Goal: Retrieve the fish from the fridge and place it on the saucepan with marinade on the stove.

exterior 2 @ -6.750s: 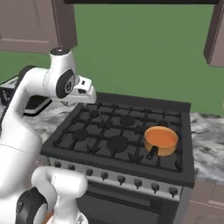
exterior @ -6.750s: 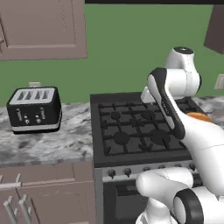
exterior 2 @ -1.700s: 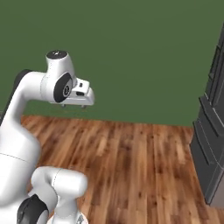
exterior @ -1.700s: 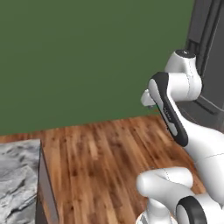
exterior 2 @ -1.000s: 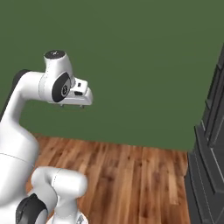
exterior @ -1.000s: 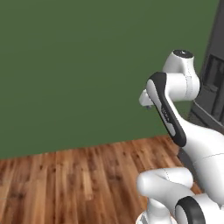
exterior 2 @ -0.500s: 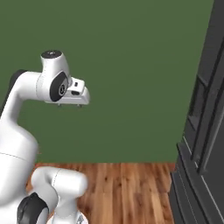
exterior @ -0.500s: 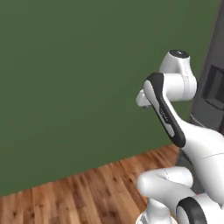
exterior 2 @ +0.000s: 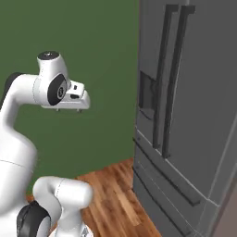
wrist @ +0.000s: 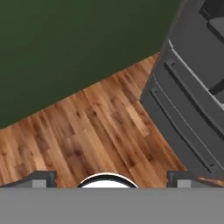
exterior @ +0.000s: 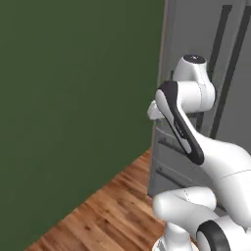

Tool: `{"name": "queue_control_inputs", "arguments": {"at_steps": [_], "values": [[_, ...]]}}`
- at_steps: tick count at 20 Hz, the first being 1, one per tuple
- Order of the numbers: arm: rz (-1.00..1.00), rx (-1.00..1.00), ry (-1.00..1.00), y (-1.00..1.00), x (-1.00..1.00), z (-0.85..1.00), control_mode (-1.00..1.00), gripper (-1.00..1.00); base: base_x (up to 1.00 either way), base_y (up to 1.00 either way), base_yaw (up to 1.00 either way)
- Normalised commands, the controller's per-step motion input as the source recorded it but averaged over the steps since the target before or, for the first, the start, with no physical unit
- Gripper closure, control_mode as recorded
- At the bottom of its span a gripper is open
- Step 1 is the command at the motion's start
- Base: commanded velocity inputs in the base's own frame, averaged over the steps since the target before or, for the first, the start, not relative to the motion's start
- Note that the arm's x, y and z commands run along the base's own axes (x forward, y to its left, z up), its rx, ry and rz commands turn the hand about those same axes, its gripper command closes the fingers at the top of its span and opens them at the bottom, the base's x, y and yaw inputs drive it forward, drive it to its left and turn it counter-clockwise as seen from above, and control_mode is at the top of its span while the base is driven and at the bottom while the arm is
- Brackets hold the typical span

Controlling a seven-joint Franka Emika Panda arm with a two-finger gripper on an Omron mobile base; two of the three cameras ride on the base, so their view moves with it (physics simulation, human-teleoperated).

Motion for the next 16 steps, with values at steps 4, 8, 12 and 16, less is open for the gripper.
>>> {"name": "queue_control_inputs", "arguments": {"at_steps": [4, 8, 12, 16], "values": [[0.0, 0.0, 0.0, 0.0, 0.0, 0.0, 1.0, -1.0, 0.0, 0.0, -0.81], [0.0, 0.0, 0.0, 0.0, 0.0, 0.0, 1.0, -1.0, 0.0, 0.11, -0.63], [0.0, 0.0, 0.0, 0.0, 0.0, 0.0, 1.0, -1.0, 0.11, 0.61, -0.38], [0.0, 0.0, 0.0, 0.0, 0.0, 0.0, 1.0, -1.0, 0.39, 0.84, -0.27]]}}
